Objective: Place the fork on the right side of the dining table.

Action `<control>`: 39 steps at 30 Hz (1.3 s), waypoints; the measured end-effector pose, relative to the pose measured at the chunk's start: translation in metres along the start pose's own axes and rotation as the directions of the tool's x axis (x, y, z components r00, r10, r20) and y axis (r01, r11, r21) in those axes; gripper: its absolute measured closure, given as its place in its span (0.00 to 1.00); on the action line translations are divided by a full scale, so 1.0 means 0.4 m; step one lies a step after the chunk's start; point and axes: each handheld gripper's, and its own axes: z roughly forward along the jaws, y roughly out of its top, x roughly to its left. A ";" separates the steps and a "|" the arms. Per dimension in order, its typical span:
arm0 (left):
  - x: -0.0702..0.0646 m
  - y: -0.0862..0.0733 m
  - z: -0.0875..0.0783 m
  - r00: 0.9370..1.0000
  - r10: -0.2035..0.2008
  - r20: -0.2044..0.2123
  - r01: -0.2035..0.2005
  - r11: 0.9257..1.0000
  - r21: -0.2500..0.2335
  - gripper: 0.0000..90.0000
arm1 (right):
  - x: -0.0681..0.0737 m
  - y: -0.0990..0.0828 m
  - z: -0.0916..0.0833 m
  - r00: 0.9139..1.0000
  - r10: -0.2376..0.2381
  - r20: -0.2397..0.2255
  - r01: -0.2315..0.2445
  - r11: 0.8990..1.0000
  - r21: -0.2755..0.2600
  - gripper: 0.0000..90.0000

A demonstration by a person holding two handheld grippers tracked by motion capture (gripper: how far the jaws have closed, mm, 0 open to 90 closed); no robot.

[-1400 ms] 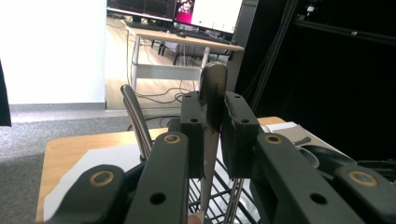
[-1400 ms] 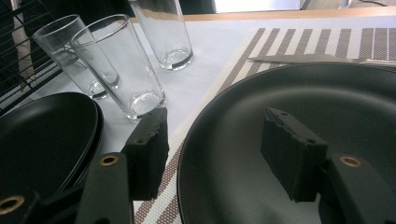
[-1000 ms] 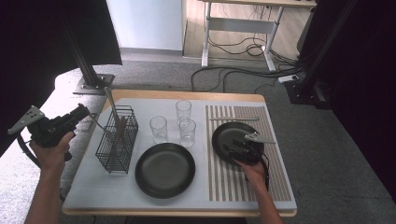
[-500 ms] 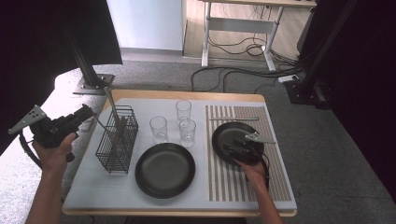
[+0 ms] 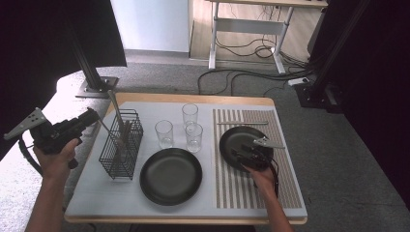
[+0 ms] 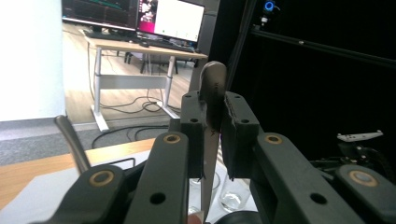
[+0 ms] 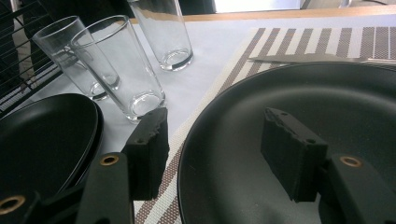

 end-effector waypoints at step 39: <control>-0.050 -0.060 0.126 0.995 -0.020 0.094 0.013 0.997 0.075 0.89 | 0.018 0.014 -0.017 1.000 -0.005 -0.014 0.005 0.999 -0.044 0.46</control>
